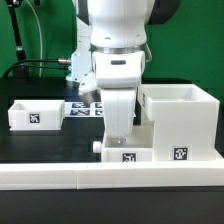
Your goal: Assemble drawer
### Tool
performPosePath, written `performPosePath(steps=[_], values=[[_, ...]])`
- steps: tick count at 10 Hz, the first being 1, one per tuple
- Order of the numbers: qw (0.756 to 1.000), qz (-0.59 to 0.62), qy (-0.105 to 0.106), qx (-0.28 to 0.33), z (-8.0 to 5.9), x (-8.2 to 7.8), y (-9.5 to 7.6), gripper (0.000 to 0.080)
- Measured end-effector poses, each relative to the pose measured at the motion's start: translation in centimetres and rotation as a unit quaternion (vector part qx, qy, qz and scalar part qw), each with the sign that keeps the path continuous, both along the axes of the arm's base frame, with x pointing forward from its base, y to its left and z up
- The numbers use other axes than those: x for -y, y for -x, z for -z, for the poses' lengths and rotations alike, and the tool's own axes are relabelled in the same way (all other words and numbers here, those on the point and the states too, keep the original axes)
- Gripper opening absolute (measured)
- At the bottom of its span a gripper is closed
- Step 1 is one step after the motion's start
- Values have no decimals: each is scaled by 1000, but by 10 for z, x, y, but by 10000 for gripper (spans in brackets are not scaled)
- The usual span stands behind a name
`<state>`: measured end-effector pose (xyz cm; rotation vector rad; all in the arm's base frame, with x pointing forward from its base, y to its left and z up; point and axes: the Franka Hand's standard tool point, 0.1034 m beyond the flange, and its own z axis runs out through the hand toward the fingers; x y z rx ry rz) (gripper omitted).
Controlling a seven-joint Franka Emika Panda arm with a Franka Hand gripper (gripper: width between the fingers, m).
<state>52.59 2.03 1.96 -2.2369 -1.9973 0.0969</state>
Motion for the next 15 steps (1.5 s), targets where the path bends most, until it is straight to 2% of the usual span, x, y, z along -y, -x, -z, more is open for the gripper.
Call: performPosePath(steps=[2,3,4,5,7,14,15], values=[[1000,0,0,0,0,0,0,389],[1000,0,0,0,0,0,0,389],[1000,0,0,0,0,0,0,206],[1000,1,0,1,0,1,-1,79],[1000,1,0,5,-2,1,-3,53],[1000,-27,-2,12,-3,2,-5,53],[1000,-29,-1,12,-4,0,-6,132]])
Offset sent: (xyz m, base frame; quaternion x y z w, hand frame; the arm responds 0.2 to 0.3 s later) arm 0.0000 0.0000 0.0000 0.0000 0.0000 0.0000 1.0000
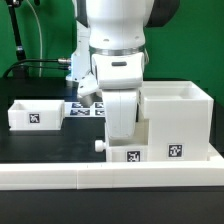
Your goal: Assemble drawer
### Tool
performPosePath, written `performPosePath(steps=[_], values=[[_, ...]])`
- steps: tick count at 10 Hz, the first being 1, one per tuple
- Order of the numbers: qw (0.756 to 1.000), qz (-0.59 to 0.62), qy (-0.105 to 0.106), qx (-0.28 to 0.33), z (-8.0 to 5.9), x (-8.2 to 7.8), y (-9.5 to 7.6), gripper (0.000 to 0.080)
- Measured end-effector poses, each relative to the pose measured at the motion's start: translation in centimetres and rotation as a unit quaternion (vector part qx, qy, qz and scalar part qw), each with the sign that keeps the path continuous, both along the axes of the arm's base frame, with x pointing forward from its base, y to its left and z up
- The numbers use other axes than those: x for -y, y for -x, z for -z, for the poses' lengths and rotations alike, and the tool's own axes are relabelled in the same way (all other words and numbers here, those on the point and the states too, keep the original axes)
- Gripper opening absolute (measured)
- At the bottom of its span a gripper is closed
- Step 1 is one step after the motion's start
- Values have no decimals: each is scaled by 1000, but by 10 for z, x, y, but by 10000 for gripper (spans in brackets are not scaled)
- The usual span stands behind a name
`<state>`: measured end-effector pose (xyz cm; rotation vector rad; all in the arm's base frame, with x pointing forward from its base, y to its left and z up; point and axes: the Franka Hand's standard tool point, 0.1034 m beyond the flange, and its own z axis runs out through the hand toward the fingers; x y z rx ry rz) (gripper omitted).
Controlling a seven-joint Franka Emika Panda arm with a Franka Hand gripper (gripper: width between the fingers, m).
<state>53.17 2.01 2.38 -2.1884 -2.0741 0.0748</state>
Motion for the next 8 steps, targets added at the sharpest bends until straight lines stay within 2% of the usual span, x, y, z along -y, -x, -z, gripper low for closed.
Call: performPosePath(steps=[1,2,3,4,5,6,8], values=[[1000,-5,1,0,-6,-4,-1,269],[1000,-8,3,-1,-14,-6,-3,269],[1000,-9,5,-2,-21,-5,-3,450],[1000,-16,9,-4,-31,0,-3,576],[1000,-24,12,-3,-41,10,-5,576],[999,-35,11,0,-44,23,-6,635],[999,-49,6,0,-40,50,-5,646]])
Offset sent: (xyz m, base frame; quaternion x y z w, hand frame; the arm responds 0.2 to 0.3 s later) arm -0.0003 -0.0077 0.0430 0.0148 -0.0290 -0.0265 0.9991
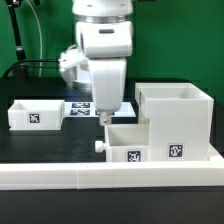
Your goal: Assemble drawer
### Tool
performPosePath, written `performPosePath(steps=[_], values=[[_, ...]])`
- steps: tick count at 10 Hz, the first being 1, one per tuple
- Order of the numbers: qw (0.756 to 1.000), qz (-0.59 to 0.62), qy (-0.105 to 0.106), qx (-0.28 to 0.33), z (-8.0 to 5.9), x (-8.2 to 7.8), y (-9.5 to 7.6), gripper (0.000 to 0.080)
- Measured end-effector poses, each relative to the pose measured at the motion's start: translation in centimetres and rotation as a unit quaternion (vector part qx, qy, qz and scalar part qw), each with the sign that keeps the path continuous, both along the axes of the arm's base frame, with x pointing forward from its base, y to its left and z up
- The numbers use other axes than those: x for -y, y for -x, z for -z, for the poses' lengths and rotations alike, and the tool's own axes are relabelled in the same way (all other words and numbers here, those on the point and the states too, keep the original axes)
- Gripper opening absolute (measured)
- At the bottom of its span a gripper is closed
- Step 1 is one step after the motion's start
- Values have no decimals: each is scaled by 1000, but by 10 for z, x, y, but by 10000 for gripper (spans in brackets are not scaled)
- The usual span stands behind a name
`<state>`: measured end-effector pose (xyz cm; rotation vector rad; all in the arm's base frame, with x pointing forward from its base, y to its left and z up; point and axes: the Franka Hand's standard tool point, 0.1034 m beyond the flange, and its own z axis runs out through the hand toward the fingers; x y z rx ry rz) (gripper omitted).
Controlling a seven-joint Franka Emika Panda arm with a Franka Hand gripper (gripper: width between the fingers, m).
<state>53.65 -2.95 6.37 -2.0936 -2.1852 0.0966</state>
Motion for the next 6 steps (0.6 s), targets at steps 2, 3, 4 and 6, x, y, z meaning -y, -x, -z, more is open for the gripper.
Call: performPosePath(steps=[2,3,4,6], values=[[1000,3,-5,-8,15,2,2,648],[1000,3,-8,-13,23,1,5,648],[1000,3,-10,-11,29,-1,5,648],[1000,9,-12,6,31,-4,1,648]])
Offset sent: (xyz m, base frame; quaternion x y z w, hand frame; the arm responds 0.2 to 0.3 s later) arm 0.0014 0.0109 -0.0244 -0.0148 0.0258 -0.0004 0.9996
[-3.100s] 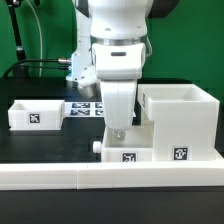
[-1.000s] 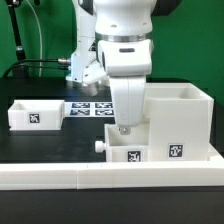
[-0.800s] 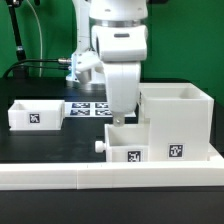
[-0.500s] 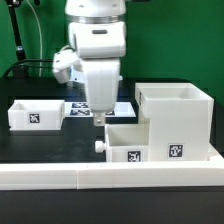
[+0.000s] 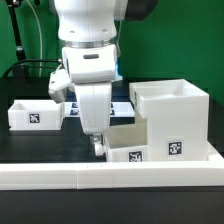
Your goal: Assemble drawer
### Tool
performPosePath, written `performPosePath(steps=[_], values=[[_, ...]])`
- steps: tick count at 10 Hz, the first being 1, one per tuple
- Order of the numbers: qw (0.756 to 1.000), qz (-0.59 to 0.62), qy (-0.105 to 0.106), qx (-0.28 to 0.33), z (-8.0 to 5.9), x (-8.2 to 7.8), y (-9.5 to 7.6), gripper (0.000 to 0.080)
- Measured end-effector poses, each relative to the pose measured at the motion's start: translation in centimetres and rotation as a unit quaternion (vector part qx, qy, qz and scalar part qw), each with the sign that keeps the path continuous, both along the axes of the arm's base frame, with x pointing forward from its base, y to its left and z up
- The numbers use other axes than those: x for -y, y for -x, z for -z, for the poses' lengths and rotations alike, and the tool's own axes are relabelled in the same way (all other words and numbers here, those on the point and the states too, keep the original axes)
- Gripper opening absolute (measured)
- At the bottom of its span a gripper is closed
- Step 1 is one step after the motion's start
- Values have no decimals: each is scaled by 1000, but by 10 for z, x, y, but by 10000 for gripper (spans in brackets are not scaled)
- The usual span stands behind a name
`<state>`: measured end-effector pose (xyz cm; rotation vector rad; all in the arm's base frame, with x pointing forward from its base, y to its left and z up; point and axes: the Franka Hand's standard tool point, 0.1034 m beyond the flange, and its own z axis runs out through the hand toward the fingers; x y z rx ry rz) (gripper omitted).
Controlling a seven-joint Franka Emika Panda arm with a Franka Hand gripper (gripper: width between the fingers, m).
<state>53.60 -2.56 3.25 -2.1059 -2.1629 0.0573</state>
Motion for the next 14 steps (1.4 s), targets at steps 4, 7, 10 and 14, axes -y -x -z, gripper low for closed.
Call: performPosePath(steps=[4,7,10,14], values=[[999,42,7,-1,-5,-23,-5,648],[998,63,12,-4,-12,-48,-11,648],[999,51,13,-3,-12,-40,-12,648],[999,37,14,-6,-7,-11,-11,648]])
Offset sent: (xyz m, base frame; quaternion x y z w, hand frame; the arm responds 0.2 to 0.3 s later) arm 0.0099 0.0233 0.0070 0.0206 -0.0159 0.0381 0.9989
